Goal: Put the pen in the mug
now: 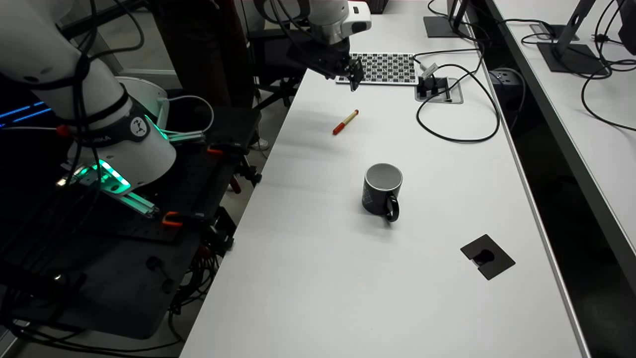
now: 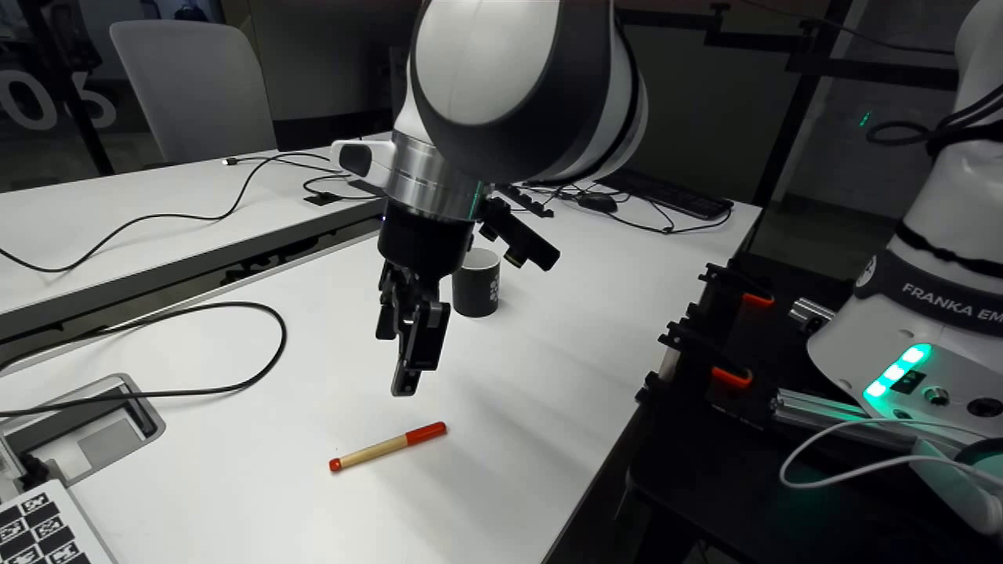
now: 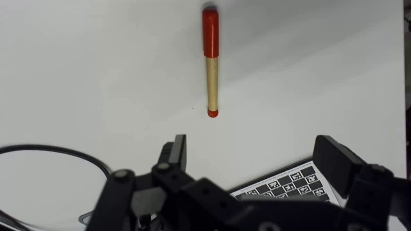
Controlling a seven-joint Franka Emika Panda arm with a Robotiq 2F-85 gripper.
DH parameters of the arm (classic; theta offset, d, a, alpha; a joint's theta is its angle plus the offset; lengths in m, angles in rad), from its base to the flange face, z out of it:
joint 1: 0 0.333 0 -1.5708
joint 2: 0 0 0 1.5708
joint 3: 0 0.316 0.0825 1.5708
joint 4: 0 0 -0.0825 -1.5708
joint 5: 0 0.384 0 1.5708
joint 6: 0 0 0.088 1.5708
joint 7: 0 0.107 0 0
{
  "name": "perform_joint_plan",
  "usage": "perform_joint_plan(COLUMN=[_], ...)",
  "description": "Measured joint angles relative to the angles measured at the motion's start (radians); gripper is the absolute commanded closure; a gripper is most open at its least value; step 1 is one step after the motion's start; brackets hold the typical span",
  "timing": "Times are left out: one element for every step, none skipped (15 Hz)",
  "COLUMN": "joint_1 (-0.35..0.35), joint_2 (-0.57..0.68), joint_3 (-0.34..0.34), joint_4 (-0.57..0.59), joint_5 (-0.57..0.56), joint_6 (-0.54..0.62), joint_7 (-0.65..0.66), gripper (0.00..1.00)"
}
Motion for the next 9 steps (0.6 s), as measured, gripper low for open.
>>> perform_joint_plan(joint_1=[-0.009, -0.021, -0.032, -0.042, -0.046, -0.048, -0.048, -0.048, -0.054], joint_2=[0.018, 0.033, 0.047, 0.056, 0.063, 0.065, 0.066, 0.066, 0.066], joint_3=[-0.003, -0.003, -0.003, -0.002, -0.002, -0.002, -0.002, -0.001, 0.002], joint_4=[0.008, 0.014, 0.02, 0.024, 0.028, 0.031, 0.032, 0.032, 0.031], joint_5=[-0.057, -0.135, -0.205, -0.249, -0.266, -0.27, -0.271, -0.271, -0.305], joint_6=[0.0, 0.0, -0.005, -0.006, -0.006, -0.007, -0.007, -0.007, -0.006], joint_7=[0.031, 0.086, 0.134, 0.167, 0.178, 0.179, 0.18, 0.18, 0.202], gripper=[0.0, 0.0, 0.0, 0.0, 0.0, 0.0, 0.0, 0.0, 0.0])
